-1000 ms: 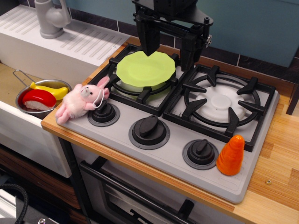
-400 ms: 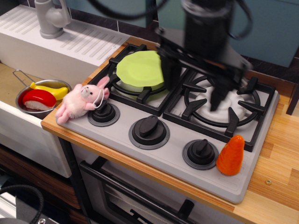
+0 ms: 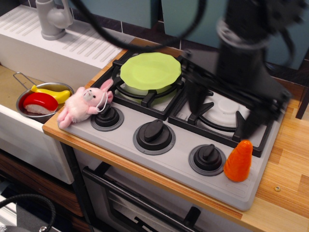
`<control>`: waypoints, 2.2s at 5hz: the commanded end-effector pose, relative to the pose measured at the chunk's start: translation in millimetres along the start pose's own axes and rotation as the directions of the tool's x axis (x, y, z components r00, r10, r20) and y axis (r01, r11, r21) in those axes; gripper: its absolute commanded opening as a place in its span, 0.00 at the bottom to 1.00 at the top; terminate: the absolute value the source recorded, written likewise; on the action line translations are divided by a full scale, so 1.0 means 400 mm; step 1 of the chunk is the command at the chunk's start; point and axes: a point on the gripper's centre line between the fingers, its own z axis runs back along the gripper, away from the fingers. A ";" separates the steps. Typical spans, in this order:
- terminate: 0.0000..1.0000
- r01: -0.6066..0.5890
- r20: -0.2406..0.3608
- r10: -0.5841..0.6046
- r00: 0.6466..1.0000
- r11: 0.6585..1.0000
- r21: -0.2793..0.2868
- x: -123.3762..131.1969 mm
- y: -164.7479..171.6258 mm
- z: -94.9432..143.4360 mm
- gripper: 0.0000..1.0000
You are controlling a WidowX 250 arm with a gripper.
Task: End effector reaching carrot
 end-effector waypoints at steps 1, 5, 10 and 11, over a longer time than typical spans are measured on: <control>0.00 -0.012 0.092 0.014 0.996 1.000 -0.019 0.031 -0.057 -0.018 1.00; 0.00 -0.017 0.134 0.016 0.991 1.000 0.003 0.031 -0.101 -0.107 1.00; 0.00 -0.022 0.211 0.027 0.977 1.000 -0.022 -0.003 -0.082 -0.202 1.00; 0.00 -0.020 0.214 0.025 0.977 0.999 -0.025 0.003 -0.081 -0.205 1.00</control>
